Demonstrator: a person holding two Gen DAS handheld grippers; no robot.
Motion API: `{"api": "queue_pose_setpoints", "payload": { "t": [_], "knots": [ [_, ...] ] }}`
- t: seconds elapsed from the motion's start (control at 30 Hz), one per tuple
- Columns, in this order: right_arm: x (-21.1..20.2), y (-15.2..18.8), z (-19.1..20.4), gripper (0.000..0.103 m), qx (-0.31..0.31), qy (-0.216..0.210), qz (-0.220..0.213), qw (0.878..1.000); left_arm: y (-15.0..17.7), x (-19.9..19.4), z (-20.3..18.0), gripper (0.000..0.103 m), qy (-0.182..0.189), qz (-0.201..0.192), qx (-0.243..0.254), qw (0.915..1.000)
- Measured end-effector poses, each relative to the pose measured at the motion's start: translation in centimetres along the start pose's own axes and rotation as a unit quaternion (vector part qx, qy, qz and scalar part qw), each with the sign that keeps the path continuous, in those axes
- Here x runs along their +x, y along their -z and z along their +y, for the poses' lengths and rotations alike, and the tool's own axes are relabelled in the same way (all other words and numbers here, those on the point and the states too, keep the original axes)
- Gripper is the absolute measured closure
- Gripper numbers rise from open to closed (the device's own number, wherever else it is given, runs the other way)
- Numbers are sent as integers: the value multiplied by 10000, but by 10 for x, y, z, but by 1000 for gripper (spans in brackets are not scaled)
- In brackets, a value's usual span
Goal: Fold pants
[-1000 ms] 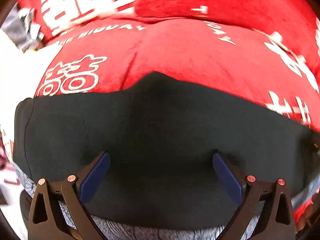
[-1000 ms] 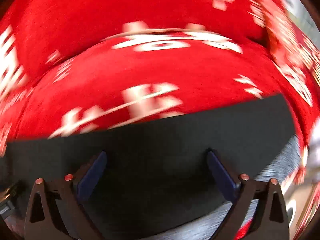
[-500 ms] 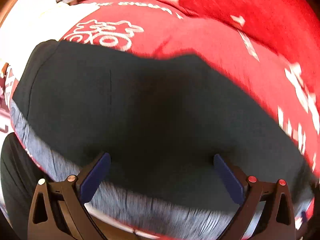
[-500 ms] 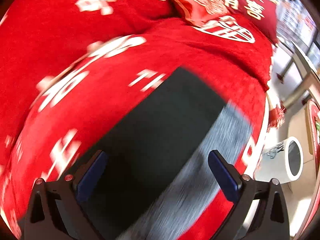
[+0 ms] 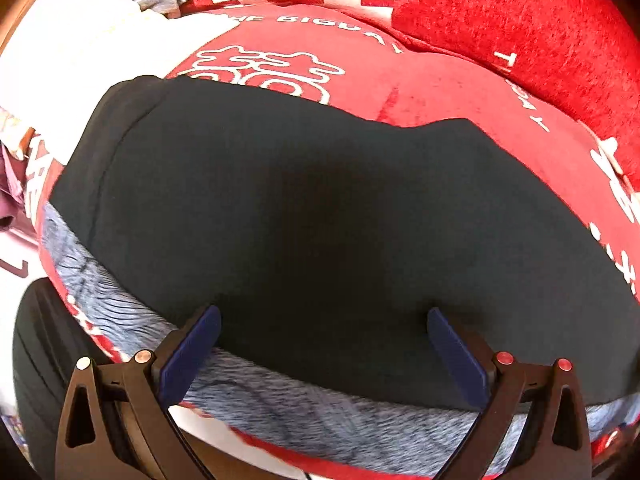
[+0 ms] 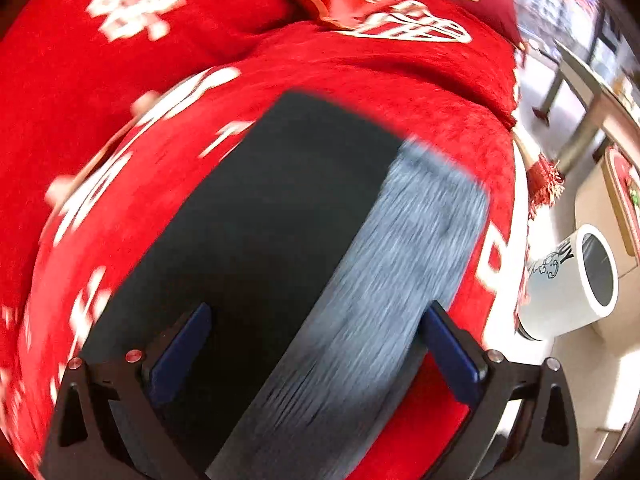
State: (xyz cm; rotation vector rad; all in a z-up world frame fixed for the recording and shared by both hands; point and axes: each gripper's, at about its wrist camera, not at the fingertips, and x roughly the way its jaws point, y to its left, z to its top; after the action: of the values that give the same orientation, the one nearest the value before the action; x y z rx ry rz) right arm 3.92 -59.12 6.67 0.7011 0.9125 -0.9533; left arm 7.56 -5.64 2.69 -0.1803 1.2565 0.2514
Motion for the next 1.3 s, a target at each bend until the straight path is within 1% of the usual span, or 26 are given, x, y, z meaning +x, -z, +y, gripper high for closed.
{"api": "queue_pose_setpoints", "payload": {
  "t": [0.07, 0.1, 0.17, 0.2, 0.3, 0.33, 0.4, 0.47, 0.5, 0.53, 0.6, 0.63, 0.67, 0.73, 0.8, 0.9, 0.93, 0.97, 1.07, 1.1, 1.13, 1.17, 1.2, 1.23, 1.27, 1.3],
  "knots": [
    [3, -16, -17, 0, 275, 55, 231, 9993, -1, -5, 7, 0, -23, 23, 31, 10000],
    [3, -19, -23, 0, 386, 55, 335, 9987, -2, -9, 14, 0, 4, -54, 10, 10000],
    [-12, -16, -31, 0, 522, -24, 260, 9983, -5, -21, 25, 0, -26, -312, -107, 9995],
    [-19, -12, -27, 0, 442, -113, 162, 9988, -7, -28, 31, 0, -75, -467, -186, 9987],
    [-47, 19, 16, 0, -462, -466, 1, 9978, -20, -32, 44, 0, -230, -626, -294, 9973],
    [-56, 36, 37, 0, -849, -657, -8, 9942, -25, -29, 49, 0, -276, -589, -321, 9974],
    [-74, 74, 83, 0, -1745, -970, -53, 9799, -31, -25, 57, 0, -329, -523, -412, 9972],
    [-86, 116, 126, 0, -2684, -1122, -141, 9566, -32, -22, 68, 0, -394, -490, -564, 9964],
    [-86, 129, 139, 0, -2929, -1130, -131, 9494, -33, -19, 78, 0, -412, -456, -636, 9961],
    [-83, 143, 150, 0, -3104, -1109, -48, 9441, -34, -16, 83, 0, -435, -422, -678, 9959],
    [-68, 161, 163, 0, -3264, -1021, 274, 9393, -35, -9, 98, 0, -482, -328, -788, 9952],
    [-71, 165, 162, 0, -3261, -1021, 69, 9398, -34, -3, 107, 0, -508, -236, -858, 9947],
    [-72, 166, 161, 0, -3274, -1062, -36, 9389, -34, 2, 117, 0, -501, -137, -921, 9944],
    [-70, 165, 159, 0, -3279, -1186, 24, 9372, -31, 11, 132, 0, -345, -15, -1011, 9943],
    [-69, 164, 159, 0, -3424, -1284, 47, 9307, -32, 17, 142, 0, -22, 11, -1024, 9947],
    [-65, 155, 155, 0, -3736, -1470, 116, 9158, -36, 20, 143, 0, 83, 35, -815, 9966],
    [-63, 151, 152, 0, -3689, -1444, 119, 9181, -39, 20, 147, 0, 160, 58, -798, 9967],
    [-60, 139, 146, 0, -3567, -1373, 115, 9240, -39, 19, 151, 0, 203, 57, -839, 9963],
    [-45, 100, 120, 0, -2896, -1301, 242, 9480, -39, 12, 166, 0, 180, -59, -930, 9955],
    [-39, 87, 110, 0, -2687, -953, 232, 9582, -40, 11, 170, 0, 179, -77, -947, 9953],
    [-35, 80, 106, 0, -2596, -826, 271, 9618, -40, 10, 173, 0, 234, -64, -960, 9951],
    [-34, 73, 100, 0, -2500, -953, 361, 9629, -40, 9, 174, 0, 232, -57, -964, 9951],
    [-37, 71, 98, 0, -2485, -981, 413, 9628, -38, 5, 172, 0, 103, -105, -939, 9955],
    [-41, 72, 100, 0, -2523, -868, 394, 9629, -34, 1, 170, 0, -11, -156, -896, 9959],
    [-50, 79, 104, 0, -2630, -741, 357, 9613, -31, -3, 164, 0, -103, -188, -801, 9966],
    [-58, 91, 111, 0, -2820, -868, 352, 9548, -27, -6, 155, 0, -74, -187, -663, 9976]
  ]
}}
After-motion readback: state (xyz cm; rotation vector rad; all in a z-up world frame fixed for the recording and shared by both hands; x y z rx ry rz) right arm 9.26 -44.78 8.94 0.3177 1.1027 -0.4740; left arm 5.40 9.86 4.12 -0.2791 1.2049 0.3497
